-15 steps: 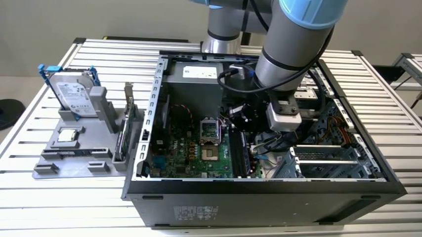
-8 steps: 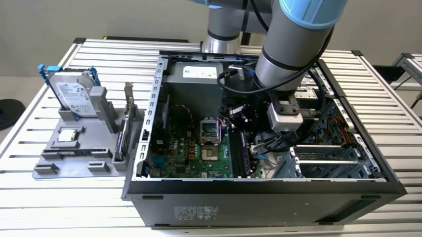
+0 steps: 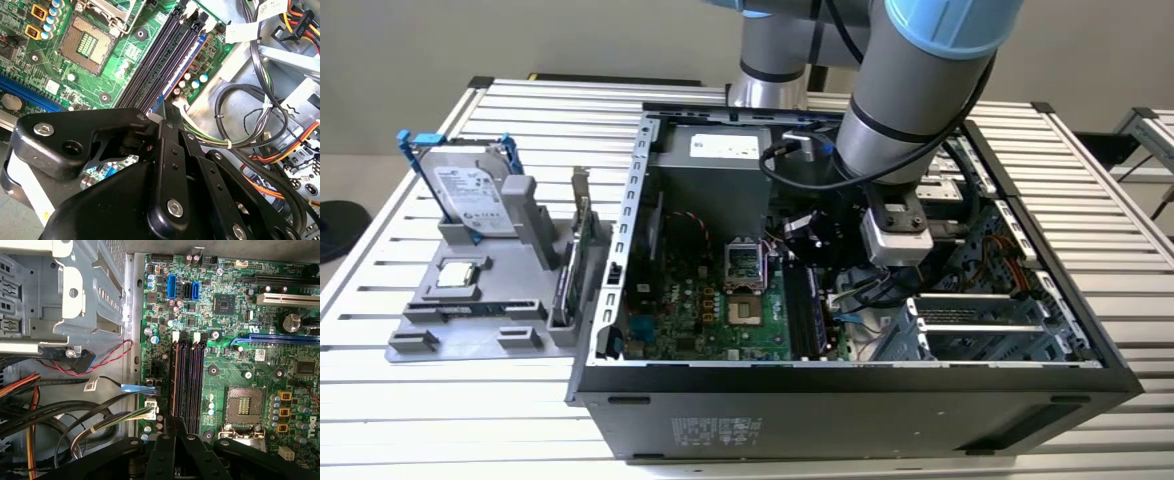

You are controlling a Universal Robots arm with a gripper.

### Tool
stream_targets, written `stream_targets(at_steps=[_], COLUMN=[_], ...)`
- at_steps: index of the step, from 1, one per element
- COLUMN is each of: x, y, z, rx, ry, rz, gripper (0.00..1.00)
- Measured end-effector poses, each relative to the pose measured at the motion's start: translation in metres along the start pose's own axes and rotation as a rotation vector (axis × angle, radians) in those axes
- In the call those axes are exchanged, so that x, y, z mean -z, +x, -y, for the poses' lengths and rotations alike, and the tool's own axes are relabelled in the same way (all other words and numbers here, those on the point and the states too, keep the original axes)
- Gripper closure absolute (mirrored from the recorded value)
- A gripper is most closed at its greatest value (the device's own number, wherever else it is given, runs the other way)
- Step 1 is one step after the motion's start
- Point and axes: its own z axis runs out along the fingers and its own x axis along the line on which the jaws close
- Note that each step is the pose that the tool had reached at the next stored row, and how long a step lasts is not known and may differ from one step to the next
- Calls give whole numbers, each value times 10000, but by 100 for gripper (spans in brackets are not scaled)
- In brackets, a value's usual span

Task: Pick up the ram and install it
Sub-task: 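Press down the ram until it locks into place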

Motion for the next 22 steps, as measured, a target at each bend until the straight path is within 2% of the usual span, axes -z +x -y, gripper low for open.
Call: stream_targets(at_steps=[7,22], x=[0,0], y=[0,0], z=[0,0], rx=[54,519], ry=[-2,-20], rz=[1,9], gripper=[100,100])
